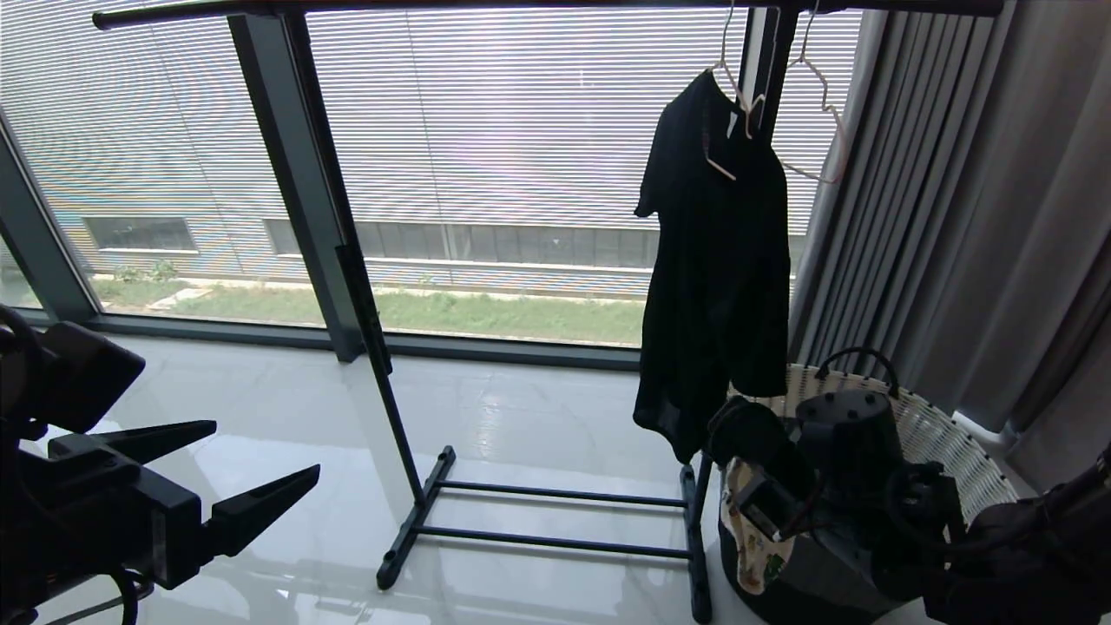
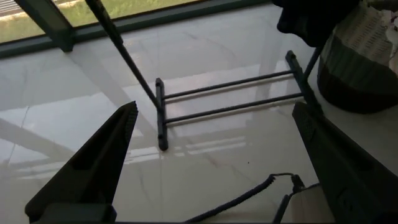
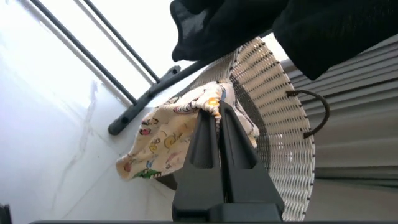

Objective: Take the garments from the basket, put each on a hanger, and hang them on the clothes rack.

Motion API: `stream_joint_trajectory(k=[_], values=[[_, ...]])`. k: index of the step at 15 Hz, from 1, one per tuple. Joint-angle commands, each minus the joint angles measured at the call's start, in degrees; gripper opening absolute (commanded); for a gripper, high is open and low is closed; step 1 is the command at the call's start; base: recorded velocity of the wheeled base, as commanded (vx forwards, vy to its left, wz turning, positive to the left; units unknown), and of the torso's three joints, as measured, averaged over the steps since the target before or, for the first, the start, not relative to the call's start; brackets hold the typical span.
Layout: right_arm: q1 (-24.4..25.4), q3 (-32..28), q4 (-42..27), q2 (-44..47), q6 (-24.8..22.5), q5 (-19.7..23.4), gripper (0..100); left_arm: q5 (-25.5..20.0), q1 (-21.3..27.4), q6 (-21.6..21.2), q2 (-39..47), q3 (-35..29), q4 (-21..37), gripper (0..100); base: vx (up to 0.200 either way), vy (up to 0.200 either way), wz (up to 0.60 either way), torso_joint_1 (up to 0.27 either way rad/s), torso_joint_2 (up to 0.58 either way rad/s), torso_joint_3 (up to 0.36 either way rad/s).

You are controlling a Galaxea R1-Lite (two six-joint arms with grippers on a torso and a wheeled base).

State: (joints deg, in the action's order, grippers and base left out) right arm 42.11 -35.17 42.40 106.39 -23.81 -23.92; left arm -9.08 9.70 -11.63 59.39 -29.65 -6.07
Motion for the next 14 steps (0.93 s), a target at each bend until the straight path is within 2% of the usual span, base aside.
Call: stream_joint_trajectory(k=[1,3,4,5,6,7,9,11,14], values=[[0.08,-17.83,-19.72,-3.47,3.51,6.34,0,-0.85,5.06,0.29,-0.33,0.2,-0.17,100,0.0,0.0,0.0,0.0,0.0,0.0],[0.08,-28.02,-36.51,-6.19,4.12,15.66,0,-0.85,10.77,2.05,1.78,0.12,-2.89,100,0.0,0.0,0.0,0.0,0.0,0.0],[-0.01,-32.24,-42.93,-6.72,4.74,18.82,0,-0.85,13.76,5.13,3.71,-0.06,-6.41,100,0.0,0.0,0.0,0.0,0.0,0.0],[-0.01,-35.85,-46.27,-6.72,6.23,20.23,0,-0.85,16.49,8.91,6.35,-0.85,-11.68,100,0.0,0.0,0.0,0.0,0.0,0.0],[-0.01,-38.13,-46.62,-6.46,7.72,20.31,0,-0.85,18.77,11.37,9.07,-2.17,-15.55,100,0.0,0.0,0.0,0.0,0.0,0.0],[-0.01,-39.36,-46.97,-6.37,8.08,20.49,0,-0.94,20.09,12.42,11.18,-3.75,-16.43,100,0.0,0.0,0.0,0.0,0.0,0.0],[-0.53,-39.8,-47.23,-6.54,8.16,20.58,0,-1.2,22.38,12.51,15.49,-4.98,-16.43,100,0.0,0.0,0.0,0.0,0.0,0.0],[-0.53,-40.33,-47.06,-6.98,9.66,20.58,0,-1.2,27.56,13.65,24.02,-7.53,-16.6,100,0.0,0.0,0.0,0.0,0.0,0.0],[-0.71,-41.03,-47.14,-8.13,10.19,20.58,0,-1.38,31.69,19.8,34.56,-16.23,-16.69,100,0.0,0.0,0.0,0.0,0.0,0.0]])
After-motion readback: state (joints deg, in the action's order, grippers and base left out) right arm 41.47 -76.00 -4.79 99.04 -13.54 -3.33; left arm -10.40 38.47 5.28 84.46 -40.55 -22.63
